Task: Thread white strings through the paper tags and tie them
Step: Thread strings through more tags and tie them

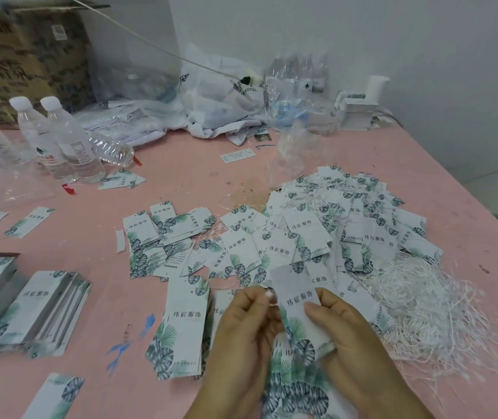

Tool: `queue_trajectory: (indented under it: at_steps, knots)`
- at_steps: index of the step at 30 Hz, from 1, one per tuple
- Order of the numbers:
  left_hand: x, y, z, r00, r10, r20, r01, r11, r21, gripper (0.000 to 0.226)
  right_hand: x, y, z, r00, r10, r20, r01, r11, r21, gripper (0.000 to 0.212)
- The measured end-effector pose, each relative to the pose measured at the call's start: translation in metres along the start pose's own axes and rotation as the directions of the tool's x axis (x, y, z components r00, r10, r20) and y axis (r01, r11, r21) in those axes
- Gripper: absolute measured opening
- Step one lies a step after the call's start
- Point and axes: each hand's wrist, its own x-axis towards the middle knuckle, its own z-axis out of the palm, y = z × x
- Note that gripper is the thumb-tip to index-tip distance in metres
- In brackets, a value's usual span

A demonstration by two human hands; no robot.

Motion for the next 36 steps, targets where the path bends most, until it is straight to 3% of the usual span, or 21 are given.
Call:
queue_trajectory:
  at_steps: [4, 9, 13, 16, 21, 23, 26, 29, 33, 36]
  knots:
    - [-0.009, -0.008, -0.001, 0.998, 0.056, 0.022, -0.06, 0.956, 0.286, 0.009, 0.001, 0.005, 0.006, 0.996, -0.025, -0.08, 0.028, 0.999, 0.033, 0.031]
    - [-0.011, -0.008, -0.003, 0.965, 0.262, 0.021, -0.232, 0.811, 0.537, 0.004, -0.002, 0.005, 0.005, 0.99, -0.04, -0.133, 0.047, 0.998, 0.048, 0.029]
    - [-0.012, -0.009, -0.003, 0.937, 0.336, 0.098, -0.314, 0.684, 0.658, 0.032, -0.001, 0.0, 0.0, 0.979, -0.025, -0.201, 0.032, 0.999, 0.032, 0.028]
    - [-0.012, -0.008, -0.002, 0.938, 0.339, 0.067, -0.293, 0.677, 0.675, 0.036, 0.007, -0.02, -0.005, 0.951, -0.12, -0.285, 0.074, 0.983, -0.166, 0.015]
    - [-0.012, -0.007, -0.003, 0.949, 0.311, 0.046, -0.254, 0.671, 0.696, 0.038, 0.067, -0.082, -0.013, 0.857, -0.362, -0.368, 0.154, 0.86, -0.487, 0.017]
    - [-0.012, -0.007, -0.002, 0.951, 0.305, 0.048, -0.25, 0.666, 0.703, 0.038, 0.096, -0.098, -0.019, 0.833, -0.408, -0.375, 0.076, 0.754, -0.652, 0.023]
    - [-0.011, -0.009, -0.003, 0.953, 0.3, 0.042, -0.24, 0.665, 0.708, 0.037, 0.117, -0.099, -0.03, 0.82, -0.442, -0.364, -0.104, 0.511, -0.854, 0.039]
    - [-0.008, -0.007, -0.002, 0.956, 0.29, 0.039, -0.233, 0.671, 0.704, 0.037, 0.105, -0.089, -0.038, 0.814, -0.505, -0.287, -0.072, 0.402, -0.913, 0.043]
    - [-0.005, -0.005, -0.005, 0.963, 0.271, -0.008, -0.195, 0.71, 0.677, 0.033, 0.062, -0.071, -0.026, 0.791, -0.585, -0.177, 0.136, 0.45, -0.882, 0.033]
    - [-0.004, -0.007, -0.007, 0.966, 0.255, -0.052, -0.162, 0.746, 0.645, 0.03, 0.01, -0.047, -0.025, 0.849, -0.514, -0.119, 0.144, 0.443, -0.885, 0.021]
